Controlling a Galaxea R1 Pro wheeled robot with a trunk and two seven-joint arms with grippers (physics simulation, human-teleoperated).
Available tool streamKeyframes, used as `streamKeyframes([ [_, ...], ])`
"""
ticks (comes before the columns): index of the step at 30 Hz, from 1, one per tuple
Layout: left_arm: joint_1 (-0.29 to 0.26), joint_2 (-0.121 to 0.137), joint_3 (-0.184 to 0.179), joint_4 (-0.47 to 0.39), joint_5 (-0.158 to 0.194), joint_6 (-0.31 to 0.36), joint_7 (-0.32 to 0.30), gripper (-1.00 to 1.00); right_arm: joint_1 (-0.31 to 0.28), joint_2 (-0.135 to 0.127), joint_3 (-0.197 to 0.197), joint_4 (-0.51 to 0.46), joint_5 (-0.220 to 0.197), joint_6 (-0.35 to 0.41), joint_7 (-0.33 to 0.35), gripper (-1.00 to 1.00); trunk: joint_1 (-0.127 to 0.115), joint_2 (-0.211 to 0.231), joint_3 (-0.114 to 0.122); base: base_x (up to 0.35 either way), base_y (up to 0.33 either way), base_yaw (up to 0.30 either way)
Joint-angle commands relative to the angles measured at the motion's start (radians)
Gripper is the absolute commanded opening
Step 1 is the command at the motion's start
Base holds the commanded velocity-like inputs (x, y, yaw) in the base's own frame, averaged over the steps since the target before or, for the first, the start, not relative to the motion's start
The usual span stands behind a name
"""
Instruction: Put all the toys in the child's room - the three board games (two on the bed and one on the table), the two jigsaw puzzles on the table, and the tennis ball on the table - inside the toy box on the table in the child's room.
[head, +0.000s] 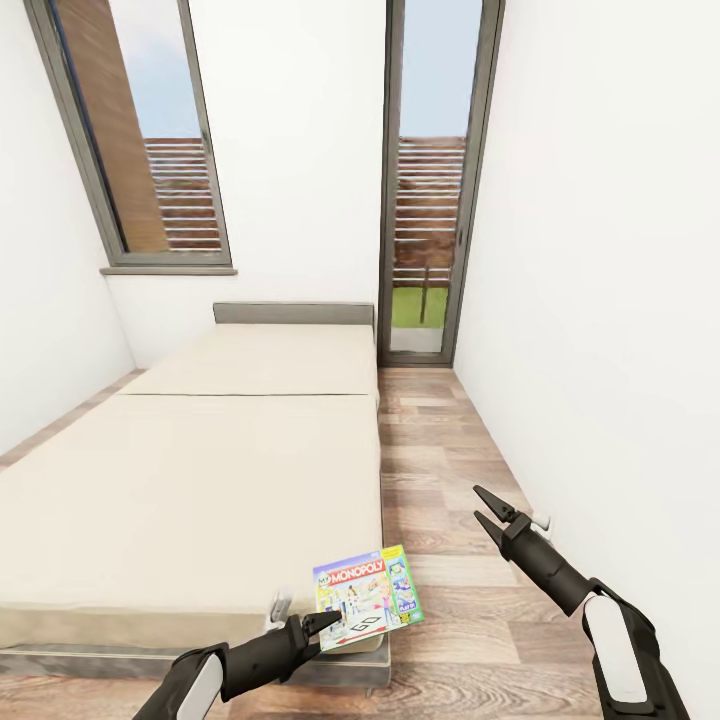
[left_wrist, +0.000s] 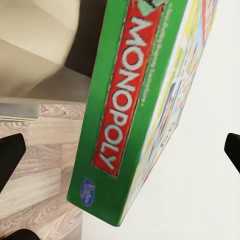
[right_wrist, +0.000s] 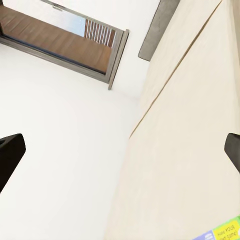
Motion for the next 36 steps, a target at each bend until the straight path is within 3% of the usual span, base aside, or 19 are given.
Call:
streamKeyframes([
  [1,0.0,-0.001,0.005,0.0,0.0,0.007,-0.002,1.0,-0.001,0.001,-0.003,0.0,-0.001,0.006,0.002,1.0,0.0,0.0,-0.001,0.0,0.0,0.0],
  [6,-0.001,-0.001,0.005,0.0,0.0,0.006,-0.002,1.0,-0.001,0.001,-0.003,0.0,0.0,0.006,0.002,1.0,0.0,0.0,-0.001,0.0,0.0,0.0],
  [7,-0.001,-0.001,0.005,0.0,0.0,0.006,-0.002,-1.0,-0.001,0.002,-0.003,0.0,0.0,0.006,0.002,1.0,0.0,0.0,-0.001,0.0,0.0,0.0],
  [18,-0.001,-0.001,0.005,0.0,0.0,0.006,-0.002,-1.0,-0.001,0.0,-0.003,0.0,0.001,0.006,0.002,1.0,0.0,0.0,-0.001,0.0,0.0,0.0],
  [36,-0.001,-0.001,0.005,0.0,0.0,0.007,-0.002,-1.0,-0.001,0.0,-0.003,0.0,0.001,0.006,0.002,1.0,-0.069,0.126,0.055,0.0,0.0,0.0],
])
